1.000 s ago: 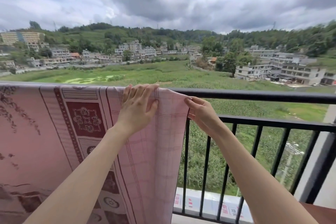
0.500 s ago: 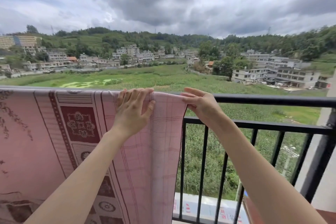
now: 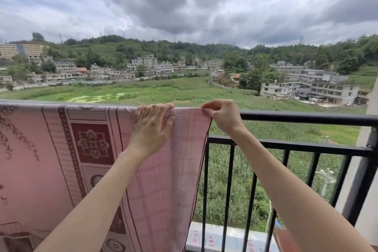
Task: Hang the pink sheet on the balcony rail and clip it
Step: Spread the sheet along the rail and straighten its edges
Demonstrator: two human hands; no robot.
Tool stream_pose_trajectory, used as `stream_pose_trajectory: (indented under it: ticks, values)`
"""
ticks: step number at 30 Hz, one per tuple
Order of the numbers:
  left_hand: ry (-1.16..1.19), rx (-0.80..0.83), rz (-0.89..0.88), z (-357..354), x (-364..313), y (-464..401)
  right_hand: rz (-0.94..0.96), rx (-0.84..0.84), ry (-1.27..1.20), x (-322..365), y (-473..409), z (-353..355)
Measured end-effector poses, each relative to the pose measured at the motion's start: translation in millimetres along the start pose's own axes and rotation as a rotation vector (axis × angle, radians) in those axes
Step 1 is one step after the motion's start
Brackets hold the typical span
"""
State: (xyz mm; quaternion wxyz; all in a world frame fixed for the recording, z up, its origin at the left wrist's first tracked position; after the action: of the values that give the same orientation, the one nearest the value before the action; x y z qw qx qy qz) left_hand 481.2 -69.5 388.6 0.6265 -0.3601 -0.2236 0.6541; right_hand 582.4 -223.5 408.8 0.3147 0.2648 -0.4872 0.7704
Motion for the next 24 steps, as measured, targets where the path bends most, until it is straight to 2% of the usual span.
stream_pose_trajectory:
  ticks: [7,14,24]
  values:
    - [-0.063,-0.02,-0.041,2,0,-2,0.104,-0.102,0.051,9,-5,9]
    - [-0.131,-0.012,-0.018,-4,-1,-2,0.25,-0.147,0.31,17,0,4]
    - [-0.199,0.048,-0.008,-12,0,0,0.148,-0.226,0.032,5,8,13]
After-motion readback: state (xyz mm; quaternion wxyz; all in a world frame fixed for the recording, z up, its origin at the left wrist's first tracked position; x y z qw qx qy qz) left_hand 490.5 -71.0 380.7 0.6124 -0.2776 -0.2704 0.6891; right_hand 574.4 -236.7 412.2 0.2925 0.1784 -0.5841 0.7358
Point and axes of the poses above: each hand's wrist, its own y-axis away from the middle knuckle, its own z-axis out of the back of the hand, x = y × z, the point moved 10 cm from there along -y, towards the middle knuckle, and after that the axes turned 1 degree about z, right-handed, at the moved point
